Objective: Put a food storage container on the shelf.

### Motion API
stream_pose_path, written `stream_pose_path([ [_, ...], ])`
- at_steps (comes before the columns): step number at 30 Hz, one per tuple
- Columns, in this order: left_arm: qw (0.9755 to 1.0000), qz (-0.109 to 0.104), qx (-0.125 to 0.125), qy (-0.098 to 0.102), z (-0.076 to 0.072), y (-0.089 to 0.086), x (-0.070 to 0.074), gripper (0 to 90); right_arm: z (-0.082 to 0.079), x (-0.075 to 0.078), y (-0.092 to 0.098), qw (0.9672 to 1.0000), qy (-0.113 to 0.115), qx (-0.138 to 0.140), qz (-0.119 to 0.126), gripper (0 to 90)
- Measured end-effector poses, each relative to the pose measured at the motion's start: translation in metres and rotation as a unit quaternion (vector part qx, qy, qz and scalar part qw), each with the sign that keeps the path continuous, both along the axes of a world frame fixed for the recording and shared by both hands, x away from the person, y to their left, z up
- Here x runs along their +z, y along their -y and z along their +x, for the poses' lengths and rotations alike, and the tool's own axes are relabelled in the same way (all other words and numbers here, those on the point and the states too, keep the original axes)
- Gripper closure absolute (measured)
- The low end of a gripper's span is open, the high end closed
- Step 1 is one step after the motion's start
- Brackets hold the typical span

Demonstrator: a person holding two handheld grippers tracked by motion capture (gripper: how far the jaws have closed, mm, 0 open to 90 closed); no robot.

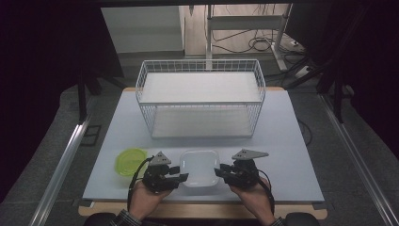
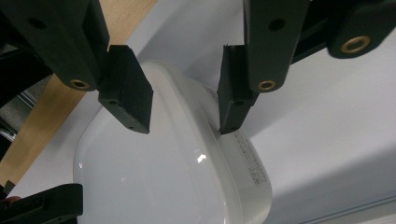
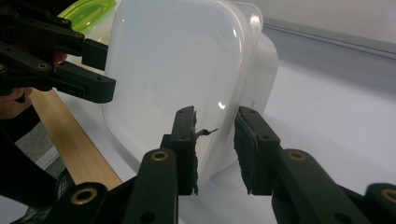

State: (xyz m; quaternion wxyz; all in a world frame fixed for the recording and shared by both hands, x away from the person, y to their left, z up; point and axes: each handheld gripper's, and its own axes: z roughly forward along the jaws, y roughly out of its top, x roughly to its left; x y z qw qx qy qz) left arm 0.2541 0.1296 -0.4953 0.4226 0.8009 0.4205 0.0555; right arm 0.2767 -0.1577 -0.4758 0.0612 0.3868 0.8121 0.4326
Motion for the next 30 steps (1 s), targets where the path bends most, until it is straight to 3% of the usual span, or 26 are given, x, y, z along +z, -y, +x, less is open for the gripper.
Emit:
stream_pose_path([
  [5,0.9999,0.005,0.011,0.006,0.002,0.001,-0.001,59.5,0.0,0.001,0.001,0.9999,0.01,-0.005,0.008,74.2],
  [18,0.9993,-0.018,0.024,0.022,0.003,-0.002,0.003,61.6,0.002,-0.001,0.0,0.9998,0.015,-0.012,0.001,73.3],
  [23,0.9998,-0.004,0.018,0.011,0.005,0.003,-0.002,59.6,0.004,-0.003,0.001,0.9998,0.011,-0.018,-0.002,71.1],
  [30,0.9997,-0.015,0.018,0.002,0.009,0.002,-0.004,58.7,0.006,-0.008,-0.002,0.9998,0.002,-0.016,-0.013,67.8],
])
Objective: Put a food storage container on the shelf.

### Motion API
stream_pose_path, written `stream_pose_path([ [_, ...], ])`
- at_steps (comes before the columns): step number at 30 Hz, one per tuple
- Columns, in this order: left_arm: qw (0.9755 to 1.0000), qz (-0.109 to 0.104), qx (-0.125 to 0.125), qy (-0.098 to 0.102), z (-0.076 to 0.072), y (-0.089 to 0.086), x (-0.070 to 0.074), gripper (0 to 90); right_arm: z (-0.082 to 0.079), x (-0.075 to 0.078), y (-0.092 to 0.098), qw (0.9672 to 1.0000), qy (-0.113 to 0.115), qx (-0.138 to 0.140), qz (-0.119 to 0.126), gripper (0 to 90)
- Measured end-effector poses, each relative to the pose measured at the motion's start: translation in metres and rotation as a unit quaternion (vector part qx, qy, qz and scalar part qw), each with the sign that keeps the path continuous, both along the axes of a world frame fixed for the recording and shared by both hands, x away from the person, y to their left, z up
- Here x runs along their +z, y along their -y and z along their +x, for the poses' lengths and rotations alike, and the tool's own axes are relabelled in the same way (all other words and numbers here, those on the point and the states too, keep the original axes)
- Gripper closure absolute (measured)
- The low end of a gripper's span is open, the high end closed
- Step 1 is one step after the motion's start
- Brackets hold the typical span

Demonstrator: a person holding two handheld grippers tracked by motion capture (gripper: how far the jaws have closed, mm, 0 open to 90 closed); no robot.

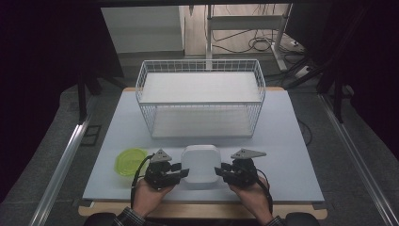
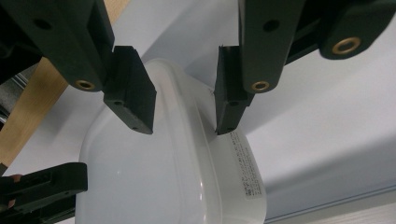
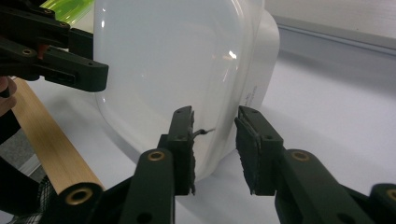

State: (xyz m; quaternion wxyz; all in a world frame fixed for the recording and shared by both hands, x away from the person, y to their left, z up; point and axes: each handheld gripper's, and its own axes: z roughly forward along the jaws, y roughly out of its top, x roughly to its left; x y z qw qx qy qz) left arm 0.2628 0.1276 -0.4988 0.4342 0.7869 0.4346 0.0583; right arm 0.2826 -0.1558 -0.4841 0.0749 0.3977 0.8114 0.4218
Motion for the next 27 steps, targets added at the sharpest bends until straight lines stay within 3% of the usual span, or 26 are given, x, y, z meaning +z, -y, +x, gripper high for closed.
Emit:
stream_pose_path([
  [10,0.9999,0.012,0.007,0.007,-0.002,0.0042,-0.0013,61.2,-0.0012,0.0023,0.0023,0.9999,0.009,-0.012,0.002,74.5],
  [17,0.9999,0.004,0.011,0.008,0.0006,0.0038,-0.004,61.1,-0.001,0.0016,0.003,0.9999,0.008,-0.014,0.002,74.9],
  [21,0.9998,0.011,0.01,0.01,0.004,0.0057,-0.0069,54.0,-0.0004,0.0002,0.0028,0.9999,0.008,-0.008,0.004,75.4],
  [27,0.9997,0.013,0.016,0.013,0.0065,0.0043,-0.0068,57.3,0.0008,-0.0031,0.001,1.0,0.008,-0.004,-0.001,73.3],
])
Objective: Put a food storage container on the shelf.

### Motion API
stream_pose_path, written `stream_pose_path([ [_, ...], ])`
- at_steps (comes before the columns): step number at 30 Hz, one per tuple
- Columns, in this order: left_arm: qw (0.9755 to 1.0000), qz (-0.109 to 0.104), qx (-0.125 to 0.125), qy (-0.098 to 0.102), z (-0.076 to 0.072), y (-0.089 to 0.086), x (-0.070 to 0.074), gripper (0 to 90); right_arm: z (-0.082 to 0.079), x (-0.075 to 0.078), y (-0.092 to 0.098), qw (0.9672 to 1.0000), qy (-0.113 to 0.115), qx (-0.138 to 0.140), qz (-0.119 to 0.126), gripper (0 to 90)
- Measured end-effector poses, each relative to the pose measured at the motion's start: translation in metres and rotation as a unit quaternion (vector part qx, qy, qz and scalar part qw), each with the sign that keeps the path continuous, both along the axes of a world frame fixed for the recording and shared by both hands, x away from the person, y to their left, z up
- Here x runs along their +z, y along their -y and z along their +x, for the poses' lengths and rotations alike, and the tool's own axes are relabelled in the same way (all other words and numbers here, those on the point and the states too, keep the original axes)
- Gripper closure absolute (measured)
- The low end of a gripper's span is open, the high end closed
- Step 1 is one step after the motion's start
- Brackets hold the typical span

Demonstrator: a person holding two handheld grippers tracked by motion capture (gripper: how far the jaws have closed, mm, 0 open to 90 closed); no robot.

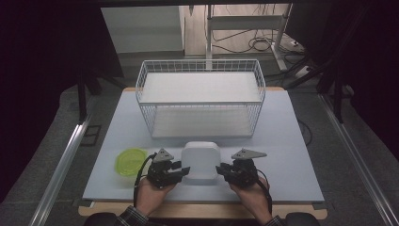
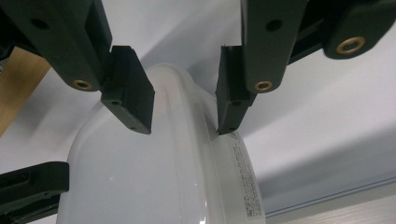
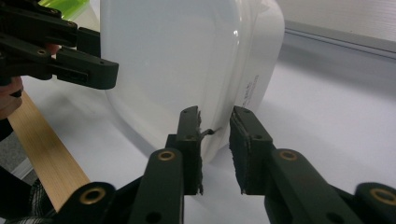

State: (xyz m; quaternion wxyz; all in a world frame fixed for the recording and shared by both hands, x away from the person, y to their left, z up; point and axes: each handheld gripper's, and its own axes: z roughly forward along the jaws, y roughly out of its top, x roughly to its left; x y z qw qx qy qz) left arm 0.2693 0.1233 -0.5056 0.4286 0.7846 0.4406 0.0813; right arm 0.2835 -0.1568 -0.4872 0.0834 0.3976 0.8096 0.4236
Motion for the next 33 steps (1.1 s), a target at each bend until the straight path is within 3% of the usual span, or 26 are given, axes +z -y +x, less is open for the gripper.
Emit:
stream_pose_path([
  [4,1.0,0.004,0.002,0.003,-0.0001,0.0011,-0.0002,57.5,0.0031,-0.0045,-0.0017,1.0,-0.006,0.0,0.002,68.2],
  [20,0.9999,0.008,0.008,0.011,0.0001,0.0038,-0.0022,57.8,0.0066,-0.0065,-0.0008,0.9999,-0.001,-0.008,0.008,68.9],
  [27,0.9999,0.008,0.01,0.008,0.0003,0.0037,-0.0015,58.0,0.0058,-0.0045,-0.0022,0.9999,0.002,-0.01,0.006,69.3],
  [33,0.9999,0.01,0.003,0.001,0.0007,0.0051,-0.0021,58.2,0.0074,-0.0065,0.0011,0.9999,-0.009,-0.009,0.007,69.2],
])
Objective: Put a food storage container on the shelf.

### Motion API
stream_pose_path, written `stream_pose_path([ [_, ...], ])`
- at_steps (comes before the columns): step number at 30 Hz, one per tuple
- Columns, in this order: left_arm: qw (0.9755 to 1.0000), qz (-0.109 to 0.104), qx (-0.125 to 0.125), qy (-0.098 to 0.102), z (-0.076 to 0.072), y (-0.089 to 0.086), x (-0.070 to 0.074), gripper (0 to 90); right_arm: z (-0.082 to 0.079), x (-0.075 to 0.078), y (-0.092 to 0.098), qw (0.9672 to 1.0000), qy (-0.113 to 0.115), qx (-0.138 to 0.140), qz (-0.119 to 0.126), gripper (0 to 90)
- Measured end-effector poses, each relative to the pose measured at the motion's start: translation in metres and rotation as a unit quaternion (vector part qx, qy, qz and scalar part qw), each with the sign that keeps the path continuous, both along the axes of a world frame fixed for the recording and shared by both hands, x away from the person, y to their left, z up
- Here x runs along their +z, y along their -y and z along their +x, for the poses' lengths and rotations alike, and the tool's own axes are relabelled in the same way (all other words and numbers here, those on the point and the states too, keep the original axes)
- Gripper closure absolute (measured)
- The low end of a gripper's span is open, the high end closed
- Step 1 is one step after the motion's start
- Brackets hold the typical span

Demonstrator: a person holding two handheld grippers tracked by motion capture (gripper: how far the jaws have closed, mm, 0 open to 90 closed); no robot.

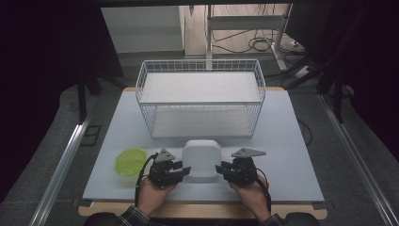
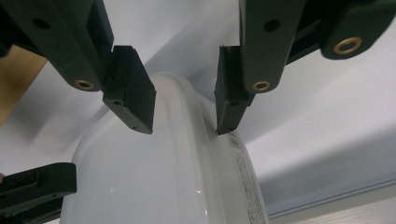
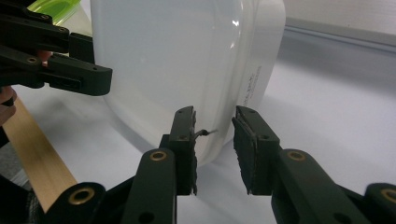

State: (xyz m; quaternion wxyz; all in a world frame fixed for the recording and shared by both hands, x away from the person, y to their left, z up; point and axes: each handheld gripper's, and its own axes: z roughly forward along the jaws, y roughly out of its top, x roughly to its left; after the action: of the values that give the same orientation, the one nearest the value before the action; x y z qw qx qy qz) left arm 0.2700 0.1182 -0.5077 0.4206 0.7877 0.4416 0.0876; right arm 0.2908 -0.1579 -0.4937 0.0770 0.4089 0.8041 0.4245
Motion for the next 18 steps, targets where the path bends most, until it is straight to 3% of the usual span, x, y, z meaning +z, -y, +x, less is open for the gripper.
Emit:
stream_pose_path([
  [3,1.0,-0.005,-0.004,-0.004,-0.006,0.002,0.006,56.5,-0.002,0.001,0.0,1.0,-0.001,-0.002,-0.003,68.0],
  [7,0.9989,-0.027,-0.031,-0.022,-0.014,0.001,0.009,55.2,-0.007,0.009,0.008,0.9999,-0.012,-0.002,0.011,67.1],
  [9,0.9987,-0.026,-0.036,-0.025,-0.015,0.003,0.008,54.1,-0.007,0.009,0.012,0.9996,-0.022,-0.001,0.018,65.6],
  [12,0.9983,-0.026,-0.038,-0.035,-0.008,0.004,0.005,50.8,-0.004,0.007,0.013,0.9993,-0.029,0.003,0.023,63.0],
  [18,0.9957,-0.057,-0.051,-0.053,0.01,0.001,0.007,41.1,0.009,0.007,0.014,0.9988,-0.04,0.01,0.028,50.1],
])
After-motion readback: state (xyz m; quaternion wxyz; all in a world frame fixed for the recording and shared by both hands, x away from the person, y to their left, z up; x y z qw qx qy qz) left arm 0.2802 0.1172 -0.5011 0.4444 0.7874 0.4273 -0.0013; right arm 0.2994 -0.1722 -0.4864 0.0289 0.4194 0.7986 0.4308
